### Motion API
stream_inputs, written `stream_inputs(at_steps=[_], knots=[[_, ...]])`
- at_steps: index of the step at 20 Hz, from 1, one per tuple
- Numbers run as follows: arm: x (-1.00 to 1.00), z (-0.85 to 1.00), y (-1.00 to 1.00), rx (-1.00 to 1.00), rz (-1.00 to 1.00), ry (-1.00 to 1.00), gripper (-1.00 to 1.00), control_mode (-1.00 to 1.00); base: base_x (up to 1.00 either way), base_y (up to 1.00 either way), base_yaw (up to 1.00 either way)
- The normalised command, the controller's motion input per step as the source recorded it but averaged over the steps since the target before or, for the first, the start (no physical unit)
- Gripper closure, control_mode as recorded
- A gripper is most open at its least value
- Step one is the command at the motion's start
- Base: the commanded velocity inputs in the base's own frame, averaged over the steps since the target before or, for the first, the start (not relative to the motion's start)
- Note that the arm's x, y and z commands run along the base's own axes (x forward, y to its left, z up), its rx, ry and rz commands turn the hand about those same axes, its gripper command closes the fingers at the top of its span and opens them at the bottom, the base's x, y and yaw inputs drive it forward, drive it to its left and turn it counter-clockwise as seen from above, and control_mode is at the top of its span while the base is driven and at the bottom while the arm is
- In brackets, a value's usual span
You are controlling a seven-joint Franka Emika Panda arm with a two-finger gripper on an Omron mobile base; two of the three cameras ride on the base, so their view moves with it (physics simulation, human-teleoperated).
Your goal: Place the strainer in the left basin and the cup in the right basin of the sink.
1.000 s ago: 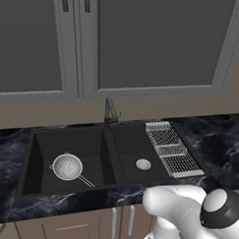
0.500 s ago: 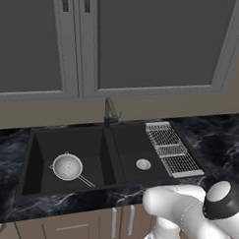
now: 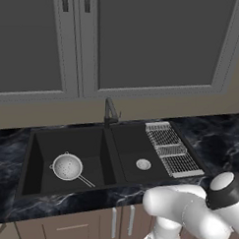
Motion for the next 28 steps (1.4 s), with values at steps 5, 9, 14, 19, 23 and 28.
stream_inputs(at_steps=[5,9,14,19,23,28], knots=[[0.05,-0.10,-0.26,0.00,0.00,0.00,-1.00,-1.00,0.00,0.00,0.00],[0.09,-0.15,-0.24,0.00,0.00,0.00,-1.00,-1.00,0.00,0.00,0.00],[0.13,-0.18,-0.19,0.00,0.00,0.00,-1.00,-1.00,0.00,0.00,0.00],[0.15,-0.07,-0.11,0.00,0.00,0.00,-1.00,-1.00,0.00,0.00,0.00],[0.11,0.00,-0.13,0.01,0.00,0.02,-1.00,-1.00,0.00,0.00,0.00],[0.06,-0.01,-0.08,0.01,0.00,0.04,-1.00,-1.00,0.00,0.00,0.00]])
